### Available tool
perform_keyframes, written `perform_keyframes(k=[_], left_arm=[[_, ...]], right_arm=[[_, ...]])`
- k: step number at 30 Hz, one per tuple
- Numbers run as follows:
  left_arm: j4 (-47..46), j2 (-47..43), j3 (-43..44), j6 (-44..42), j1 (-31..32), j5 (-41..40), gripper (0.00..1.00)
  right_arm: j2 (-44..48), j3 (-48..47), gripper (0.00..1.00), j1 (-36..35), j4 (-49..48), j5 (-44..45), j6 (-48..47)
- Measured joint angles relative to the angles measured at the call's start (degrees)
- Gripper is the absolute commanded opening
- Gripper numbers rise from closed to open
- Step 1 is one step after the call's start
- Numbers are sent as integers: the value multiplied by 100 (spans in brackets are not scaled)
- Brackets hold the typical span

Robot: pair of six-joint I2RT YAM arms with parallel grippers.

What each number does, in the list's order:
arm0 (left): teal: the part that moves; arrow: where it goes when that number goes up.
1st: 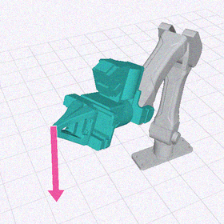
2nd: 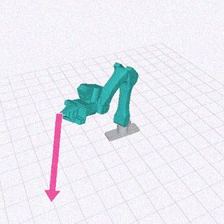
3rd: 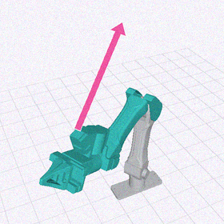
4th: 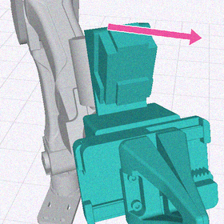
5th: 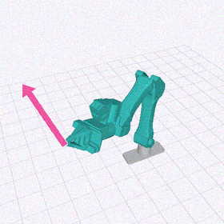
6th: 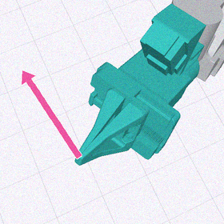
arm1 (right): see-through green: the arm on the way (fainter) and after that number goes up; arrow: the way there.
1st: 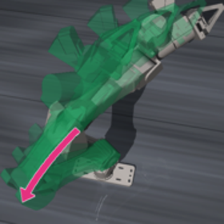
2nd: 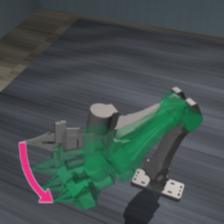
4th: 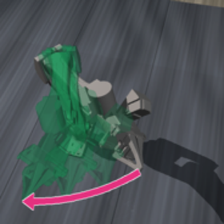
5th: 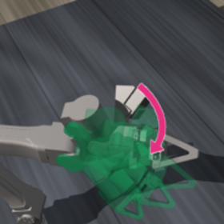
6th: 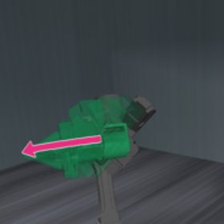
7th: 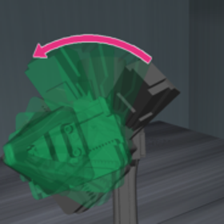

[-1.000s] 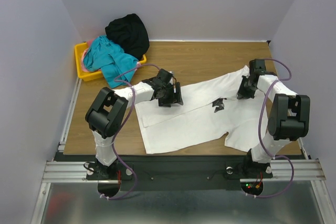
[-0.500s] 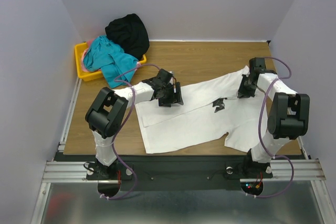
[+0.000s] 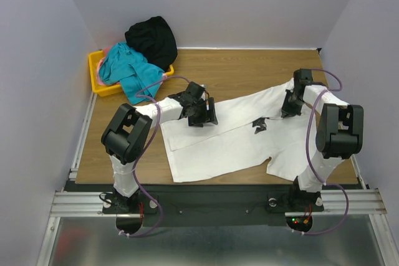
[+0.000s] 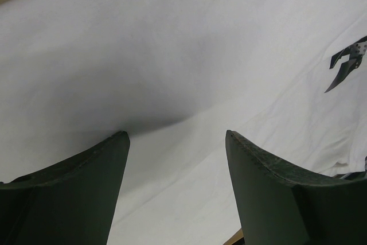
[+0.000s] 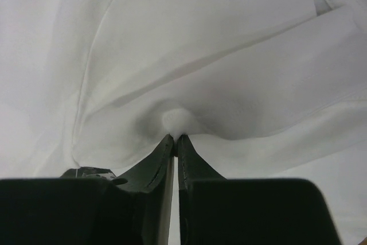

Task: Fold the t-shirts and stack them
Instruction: Fold the tshirt

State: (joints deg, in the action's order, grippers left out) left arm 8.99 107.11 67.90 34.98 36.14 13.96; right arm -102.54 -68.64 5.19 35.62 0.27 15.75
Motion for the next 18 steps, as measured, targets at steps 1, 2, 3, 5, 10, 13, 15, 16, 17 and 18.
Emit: perform_keyframes(k=[1,2,3,5,10,13,15,16,17,18], left_arm=[[0,0,0,0,0,7,81],[0,0,0,-2,-2,11,81],[0,0,0,0,-4,15,80],[-2,0,0,0,-17,24,81],[-4,7,0,-2,-26,63,81],[-4,7,0,-2,-26,66,81],[-4,9,0,-2,-26,70,81],[-4,9,0,-2,-26,70,80],[-4,11,0,-4,-28,76,81],[-9,15,0,-4,-28,81,81]], right_arm=[[0,0,0,0,2,0,-4],[0,0,0,0,0,-2,-26],[0,0,0,0,0,-4,-31],[2,0,0,0,2,-7,-39],[157,13,0,0,83,-4,-52],[391,70,1,0,203,-7,-55],[566,157,1,0,299,-7,-55],[667,208,1,0,354,-7,-55],[723,214,1,0,433,-7,-52],[758,214,1,0,472,-7,-52]])
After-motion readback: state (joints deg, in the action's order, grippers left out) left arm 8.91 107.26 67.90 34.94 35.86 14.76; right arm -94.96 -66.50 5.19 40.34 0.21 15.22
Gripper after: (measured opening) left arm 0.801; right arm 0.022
